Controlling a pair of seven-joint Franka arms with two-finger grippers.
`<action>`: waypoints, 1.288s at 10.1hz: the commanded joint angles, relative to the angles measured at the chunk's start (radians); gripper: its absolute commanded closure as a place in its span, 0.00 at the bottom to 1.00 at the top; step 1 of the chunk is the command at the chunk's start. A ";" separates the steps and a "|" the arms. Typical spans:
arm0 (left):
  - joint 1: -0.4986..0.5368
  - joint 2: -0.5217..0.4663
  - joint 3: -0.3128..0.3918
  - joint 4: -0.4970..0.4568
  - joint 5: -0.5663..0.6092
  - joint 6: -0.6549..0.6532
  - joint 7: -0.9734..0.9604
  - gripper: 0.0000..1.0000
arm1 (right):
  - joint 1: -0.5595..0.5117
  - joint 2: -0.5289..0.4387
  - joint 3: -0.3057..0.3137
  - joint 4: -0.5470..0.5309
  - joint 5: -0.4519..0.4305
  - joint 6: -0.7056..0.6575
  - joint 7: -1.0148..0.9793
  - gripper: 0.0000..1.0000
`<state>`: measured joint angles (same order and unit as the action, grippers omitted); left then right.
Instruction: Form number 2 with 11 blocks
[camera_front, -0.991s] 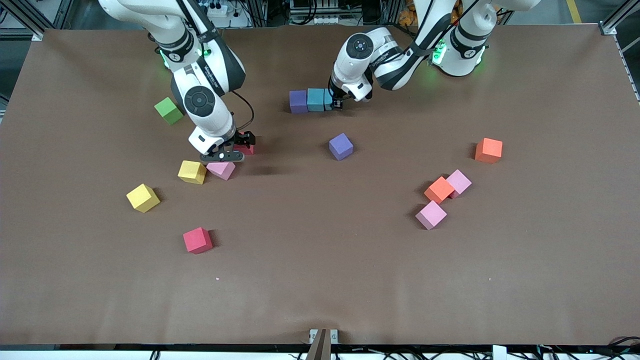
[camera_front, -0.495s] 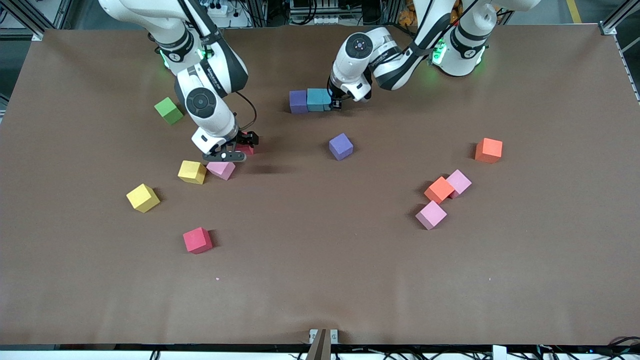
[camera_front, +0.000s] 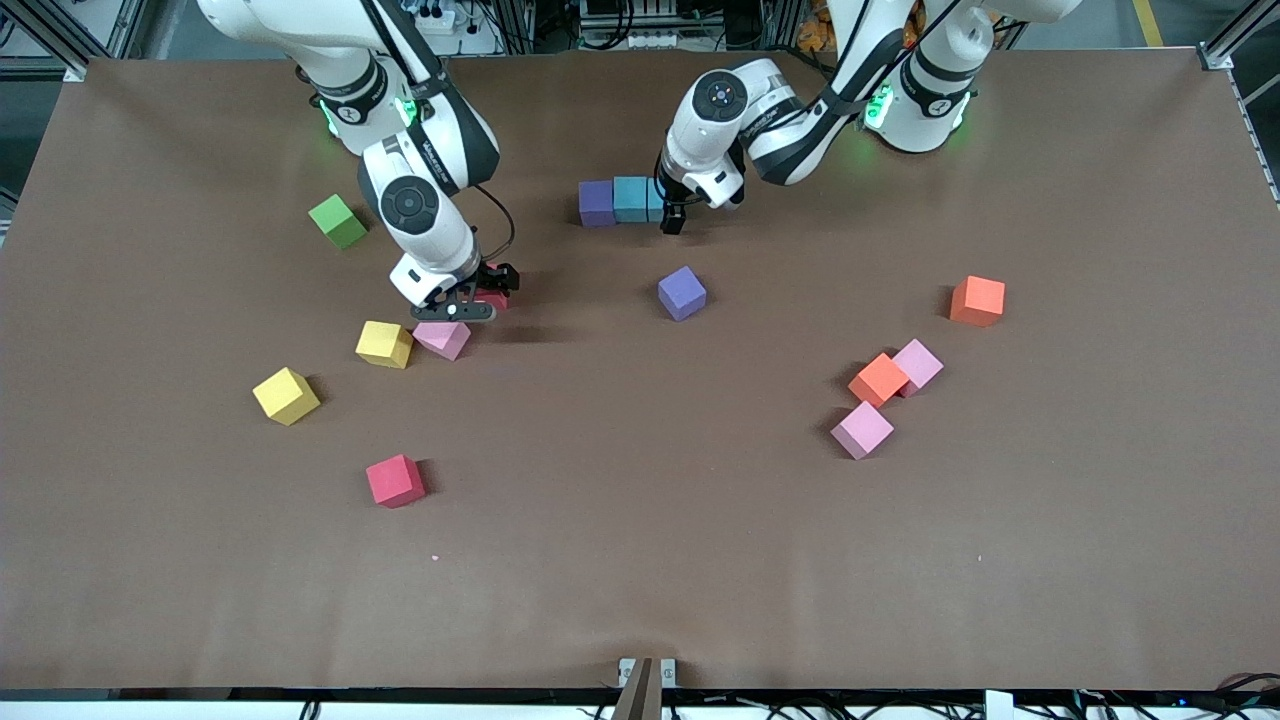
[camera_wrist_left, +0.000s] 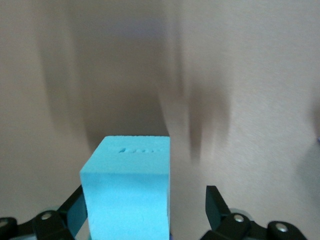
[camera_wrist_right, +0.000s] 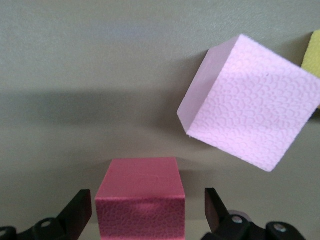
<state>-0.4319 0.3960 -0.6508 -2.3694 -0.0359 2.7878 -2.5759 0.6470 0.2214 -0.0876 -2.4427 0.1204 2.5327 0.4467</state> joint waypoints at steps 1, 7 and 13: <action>-0.008 -0.029 0.002 0.015 0.030 -0.014 -0.026 0.00 | 0.006 0.009 0.002 -0.010 0.021 0.014 0.010 0.00; -0.047 -0.147 -0.010 0.028 0.030 -0.120 -0.050 0.00 | 0.006 0.021 0.003 -0.010 0.022 0.012 0.010 0.00; 0.156 -0.053 -0.003 0.356 0.082 -0.376 0.369 0.00 | 0.006 0.019 0.005 -0.010 0.022 0.009 0.010 0.84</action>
<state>-0.3013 0.2754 -0.6460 -2.1174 -0.0049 2.4789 -2.3075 0.6506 0.2450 -0.0868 -2.4452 0.1229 2.5347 0.4478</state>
